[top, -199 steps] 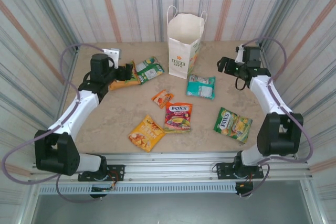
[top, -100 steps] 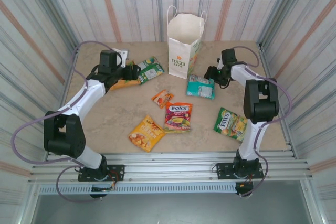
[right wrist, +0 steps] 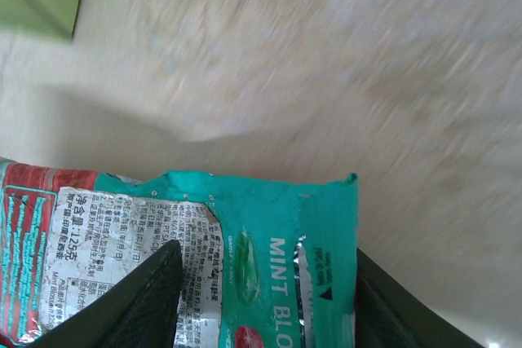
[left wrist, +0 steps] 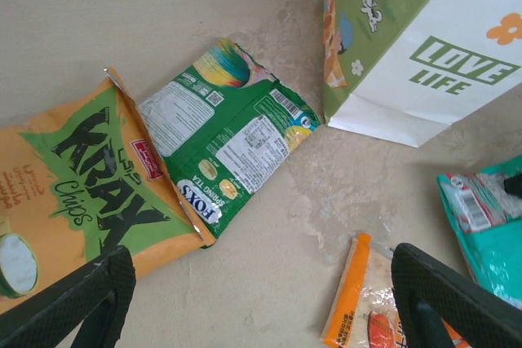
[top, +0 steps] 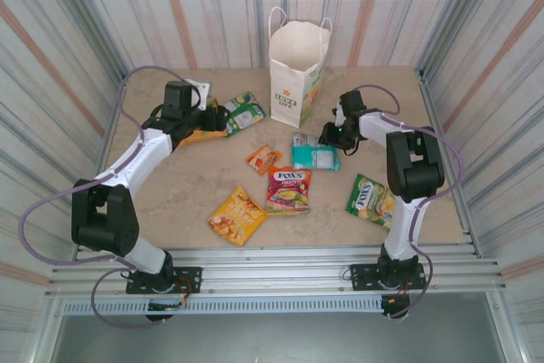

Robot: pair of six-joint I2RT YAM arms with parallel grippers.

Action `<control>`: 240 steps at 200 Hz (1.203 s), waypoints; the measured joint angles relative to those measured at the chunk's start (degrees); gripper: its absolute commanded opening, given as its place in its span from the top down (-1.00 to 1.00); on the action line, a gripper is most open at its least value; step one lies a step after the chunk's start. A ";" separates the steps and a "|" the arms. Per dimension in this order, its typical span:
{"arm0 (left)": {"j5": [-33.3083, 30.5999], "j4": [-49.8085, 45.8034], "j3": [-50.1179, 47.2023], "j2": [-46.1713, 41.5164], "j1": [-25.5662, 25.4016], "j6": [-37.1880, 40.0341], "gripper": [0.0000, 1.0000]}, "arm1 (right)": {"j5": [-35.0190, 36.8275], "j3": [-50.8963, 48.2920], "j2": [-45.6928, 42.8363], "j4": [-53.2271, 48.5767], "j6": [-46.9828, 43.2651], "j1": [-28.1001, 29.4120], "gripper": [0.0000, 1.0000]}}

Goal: Place the snacks into the paper bag

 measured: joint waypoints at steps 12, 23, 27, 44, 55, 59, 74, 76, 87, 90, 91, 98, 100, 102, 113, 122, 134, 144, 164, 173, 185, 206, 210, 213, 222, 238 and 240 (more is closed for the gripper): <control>0.04 0.00 0.02 0.00 -0.42 0.02 -0.70 | 0.59 -2.58 -2.08 -0.26 0.00 1.81 -0.06; 0.07 0.00 0.00 0.00 -0.81 0.00 -0.70 | 1.49 -4.76 -4.17 -0.72 0.09 3.48 -0.13; 0.11 0.00 0.00 0.00 -0.87 0.00 -0.70 | 1.70 -5.40 -4.94 -0.98 0.20 3.85 -0.17; 0.55 0.00 0.00 0.00 -1.20 -0.02 -0.69 | 2.67 -7.78 -8.72 -3.28 0.68 5.60 -0.38; 0.90 0.00 0.00 -0.02 -1.49 -0.04 -0.69 | 3.52 -8.07 -11.58 -5.40 1.62 6.03 -0.46; 1.01 0.00 0.00 -0.02 -1.53 -0.04 -0.69 | 3.61 -8.02 -12.55 -5.92 1.66 6.03 -0.48; 1.64 -0.02 0.02 -0.07 -1.57 -0.24 -0.69 | 5.03 -6.43 -16.65 -9.27 2.08 6.01 -0.51; 1.70 -0.02 0.02 -0.07 -1.57 -0.26 -0.69 | 5.33 -6.01 -17.09 -9.86 2.10 6.01 -0.51; 2.03 -0.28 0.17 -0.13 -1.57 -0.48 -0.69 | 6.51 -2.69 -19.04 -12.55 2.29 6.01 -0.53; 2.05 -0.42 0.26 -0.13 -1.57 -0.52 -0.69 | 6.88 -1.60 -19.43 -13.20 2.40 6.01 -0.54; 2.08 -0.46 0.31 -0.13 -1.57 -0.52 -0.69 | 6.95 -1.31 -19.52 -13.35 2.43 6.01 -0.54; 2.19 -0.79 0.61 -0.13 -1.57 -0.68 -0.69 | 7.93 1.53 -20.20 -14.56 2.75 6.01 -0.56; 2.19 -0.92 0.76 -0.13 -1.57 -0.74 -0.69 | 8.07 2.23 -20.33 -14.75 2.82 6.01 -0.57; 2.21 -1.09 0.85 -0.13 -1.57 -0.81 -0.69 | 8.26 3.19 -20.41 -15.19 3.04 6.01 -0.57; 2.34 -1.66 1.64 -0.13 -1.57 -1.27 -0.69 | 9.70 8.26 -20.70 -16.61 3.48 6.01 -0.60; 2.67 -2.08 2.45 -0.13 -1.57 -1.62 -0.69 | 10.73 12.41 -20.68 -17.40 4.35 5.97 -0.62; 3.06 -2.71 3.72 -0.13 -1.57 -2.03 -0.69 | 11.80 17.46 -20.31 -17.94 5.38 5.97 -0.63; 3.28 -2.99 4.66 -0.13 -1.57 -2.21 -0.69 | 12.57 22.01 -19.47 -18.16 6.64 5.79 -0.63; 3.50 -3.17 6.03 -0.13 -1.57 -2.45 -0.69 | 13.84 30.25 -16.15 -17.53 9.09 5.57 -0.63; 3.52 -3.32 6.54 -0.11 -1.57 -2.62 -0.69 | 14.36 33.99 -13.86 -17.18 9.99 5.33 -0.64; 3.63 -3.69 7.28 0.17 -1.57 -2.69 -0.69 | 14.69 38.88 -10.08 -16.85 11.19 5.27 -0.64; 4.15 -4.24 8.76 1.29 -1.57 -3.10 -0.69 | 15.50 47.47 -2.43 -16.79 12.92 4.85 -0.64; 4.35 -4.24 8.96 1.60 -1.57 -3.15 -0.69 | 15.47 48.85 -1.01 -16.87 13.27 4.79 -0.63; 4.48 -4.26 9.09 1.79 -1.57 -3.19 -0.69 | 15.61 50.01 -0.02 -17.05 13.57 4.70 -0.63; 4.87 -4.33 9.46 2.49 -1.57 -3.32 -0.69 | 15.82 53.33 3.28 -17.49 13.97 4.55 -0.63; 5.33 -4.48 9.77 3.50 -1.57 -3.54 -0.69 | 16.98 58.62 8.39 -19.08 14.45 4.42 -0.60; 5.40 -4.48 9.77 3.61 -1.57 -3.54 -0.69 | 17.00 59.01 8.76 -19.19 14.58 4.42 -0.60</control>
